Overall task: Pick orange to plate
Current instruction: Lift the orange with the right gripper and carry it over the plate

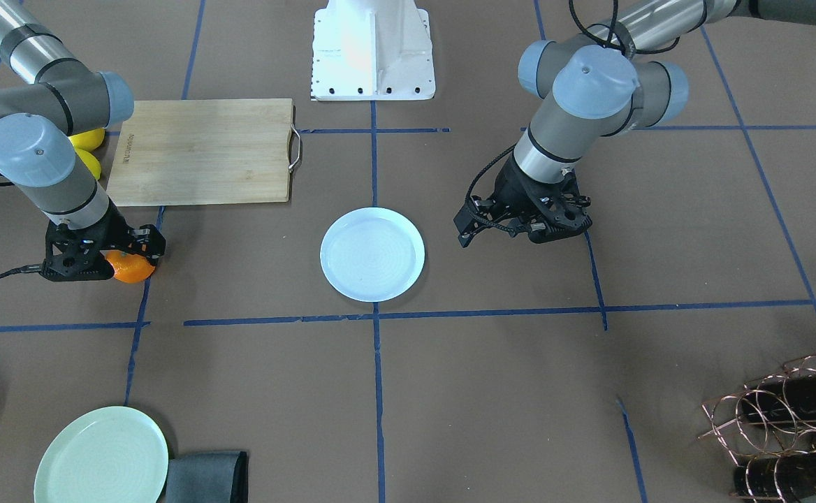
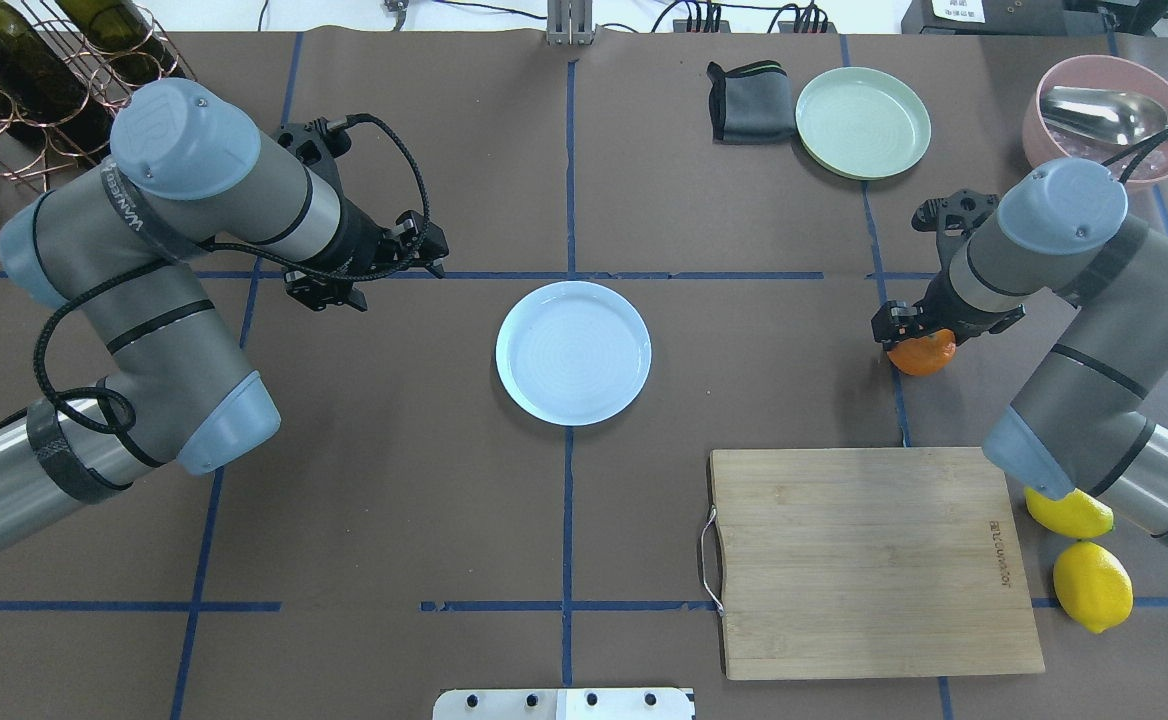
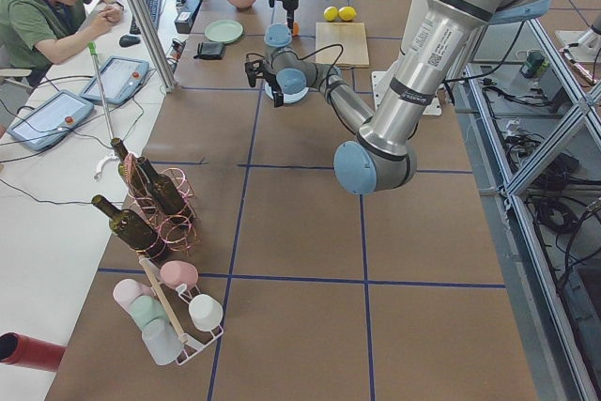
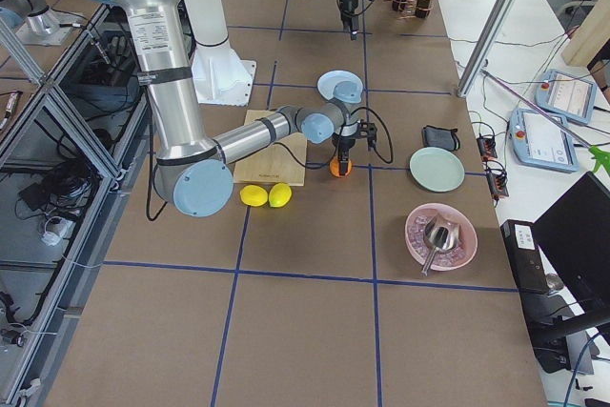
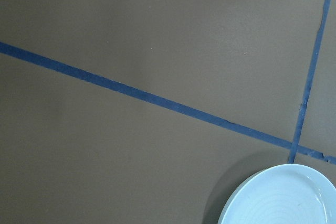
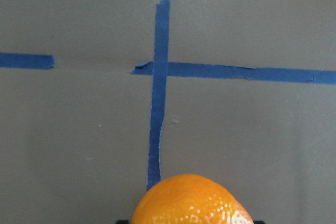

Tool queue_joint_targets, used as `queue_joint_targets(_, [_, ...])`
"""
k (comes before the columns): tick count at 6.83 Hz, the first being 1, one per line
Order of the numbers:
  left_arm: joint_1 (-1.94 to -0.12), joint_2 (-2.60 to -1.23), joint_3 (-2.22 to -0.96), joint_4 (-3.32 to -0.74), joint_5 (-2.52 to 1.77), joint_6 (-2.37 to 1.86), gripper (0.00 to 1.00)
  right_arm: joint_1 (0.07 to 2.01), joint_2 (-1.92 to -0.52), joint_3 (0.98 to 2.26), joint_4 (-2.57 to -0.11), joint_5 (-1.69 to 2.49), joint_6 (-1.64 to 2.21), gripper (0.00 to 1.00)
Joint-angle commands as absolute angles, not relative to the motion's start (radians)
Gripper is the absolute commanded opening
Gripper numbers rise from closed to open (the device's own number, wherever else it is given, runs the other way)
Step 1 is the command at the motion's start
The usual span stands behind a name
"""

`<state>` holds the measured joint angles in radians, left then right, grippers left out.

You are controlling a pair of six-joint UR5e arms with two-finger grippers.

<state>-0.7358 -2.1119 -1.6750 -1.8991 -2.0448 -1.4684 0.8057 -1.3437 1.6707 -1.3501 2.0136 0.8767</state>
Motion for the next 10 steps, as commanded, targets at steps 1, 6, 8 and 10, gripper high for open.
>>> queue_joint_targets(1, [-0.758, -2.102, -1.678, -1.898, -2.045, -1.445, 1.00, 0.807, -1.341, 1.695, -1.350, 2.020, 0.873, 0.00])
queue_joint_targets(6, [-0.917, -1.914, -1.905, -1.692, -2.045, -0.726, 1.00, 0.799, -1.200, 1.777, -1.368, 2.046, 1.001, 0.00])
queue_joint_targets(8, [-0.965, -1.882, -1.902, -1.657, -2.057, -0.649, 1.00, 0.731, -1.044, 1.720, -1.451, 2.043, 1.090, 0.00])
queue_joint_targets(10, [-0.965, -1.796, -1.910, -1.672, -2.049, -0.567, 1.00, 0.631, -0.920, 1.625, -1.456, 1.960, 1.156, 0.00])
